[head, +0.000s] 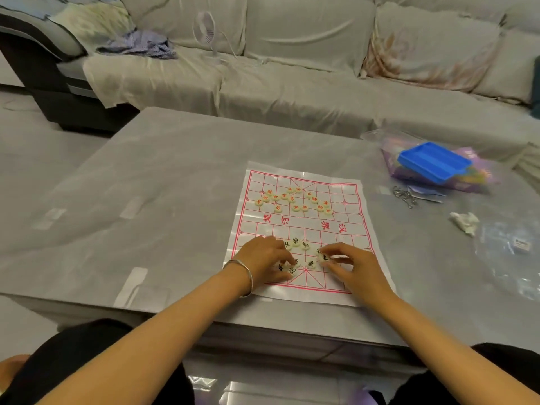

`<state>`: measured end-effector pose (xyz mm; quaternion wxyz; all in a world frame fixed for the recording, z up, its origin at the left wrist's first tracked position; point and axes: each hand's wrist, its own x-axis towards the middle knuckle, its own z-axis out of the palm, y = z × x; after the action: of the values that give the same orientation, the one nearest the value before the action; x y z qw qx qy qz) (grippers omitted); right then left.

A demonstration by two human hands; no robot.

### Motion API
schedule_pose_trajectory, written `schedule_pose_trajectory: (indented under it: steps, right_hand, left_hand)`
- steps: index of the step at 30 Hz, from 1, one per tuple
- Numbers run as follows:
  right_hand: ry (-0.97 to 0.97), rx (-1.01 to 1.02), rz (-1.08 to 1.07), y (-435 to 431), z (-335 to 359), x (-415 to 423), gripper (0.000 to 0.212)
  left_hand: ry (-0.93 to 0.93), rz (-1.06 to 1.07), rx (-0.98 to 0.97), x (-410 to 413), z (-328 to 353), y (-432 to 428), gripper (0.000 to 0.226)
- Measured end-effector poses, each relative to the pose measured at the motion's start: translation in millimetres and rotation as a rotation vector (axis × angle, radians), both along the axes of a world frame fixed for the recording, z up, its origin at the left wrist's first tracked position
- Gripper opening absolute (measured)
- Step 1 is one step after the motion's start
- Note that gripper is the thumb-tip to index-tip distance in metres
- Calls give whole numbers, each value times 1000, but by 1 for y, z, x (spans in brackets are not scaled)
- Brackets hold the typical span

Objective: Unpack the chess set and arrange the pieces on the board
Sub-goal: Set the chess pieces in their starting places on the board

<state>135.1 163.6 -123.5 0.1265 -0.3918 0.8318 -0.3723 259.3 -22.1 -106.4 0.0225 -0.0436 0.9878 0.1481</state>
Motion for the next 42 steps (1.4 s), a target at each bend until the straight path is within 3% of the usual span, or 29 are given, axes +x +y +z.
schedule_pose_trajectory:
  steps: [7,15,22,26,32,42]
  right_hand:
    - [224,75,105,0,-9,3,28]
    - [267,80,131,6,-13,-1,24]
    - [215,46,113,-5,-7,3,33]
    - [322,212,382,-35,-1,23,44]
    - [453,380,600,-72,-14,22,49]
    - [429,424,592,-72,-12,0,49]
  left_hand:
    - [36,37,-13,1,-10,-1,41]
    - [100,146,49,15,-12,-26,66]
    - [-100,173,38,27,-26,-46,125]
    - [-120,184,18,37,-35,-54,124]
    - [-122,144,20,45,-37,-60,123]
    - [-160,132,-49,45,-41,-60,121]
